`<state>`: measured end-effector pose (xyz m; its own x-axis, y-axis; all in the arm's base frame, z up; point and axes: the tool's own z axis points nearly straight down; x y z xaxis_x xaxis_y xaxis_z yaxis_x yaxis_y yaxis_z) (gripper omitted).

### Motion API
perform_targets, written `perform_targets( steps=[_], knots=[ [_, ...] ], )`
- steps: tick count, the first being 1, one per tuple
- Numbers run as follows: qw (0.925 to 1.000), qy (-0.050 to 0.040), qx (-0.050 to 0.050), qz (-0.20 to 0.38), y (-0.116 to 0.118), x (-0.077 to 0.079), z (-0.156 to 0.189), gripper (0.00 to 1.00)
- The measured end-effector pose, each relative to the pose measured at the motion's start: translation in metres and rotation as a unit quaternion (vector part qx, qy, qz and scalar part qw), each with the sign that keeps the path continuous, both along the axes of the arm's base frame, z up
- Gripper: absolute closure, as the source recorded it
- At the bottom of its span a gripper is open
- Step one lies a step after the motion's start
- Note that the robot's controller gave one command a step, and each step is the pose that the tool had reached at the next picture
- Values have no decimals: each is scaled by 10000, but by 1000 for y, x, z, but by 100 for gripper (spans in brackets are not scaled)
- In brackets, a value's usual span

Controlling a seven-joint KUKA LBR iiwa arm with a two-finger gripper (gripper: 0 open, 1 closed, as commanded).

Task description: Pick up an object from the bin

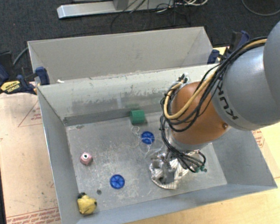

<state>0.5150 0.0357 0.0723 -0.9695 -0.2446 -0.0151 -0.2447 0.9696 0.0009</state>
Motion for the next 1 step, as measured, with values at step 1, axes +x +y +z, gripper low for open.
perform_targets(
  steps=[1],
  knots=[
    [9988, 25, 9, -496, -6, 0, 179, 100]
  ],
)
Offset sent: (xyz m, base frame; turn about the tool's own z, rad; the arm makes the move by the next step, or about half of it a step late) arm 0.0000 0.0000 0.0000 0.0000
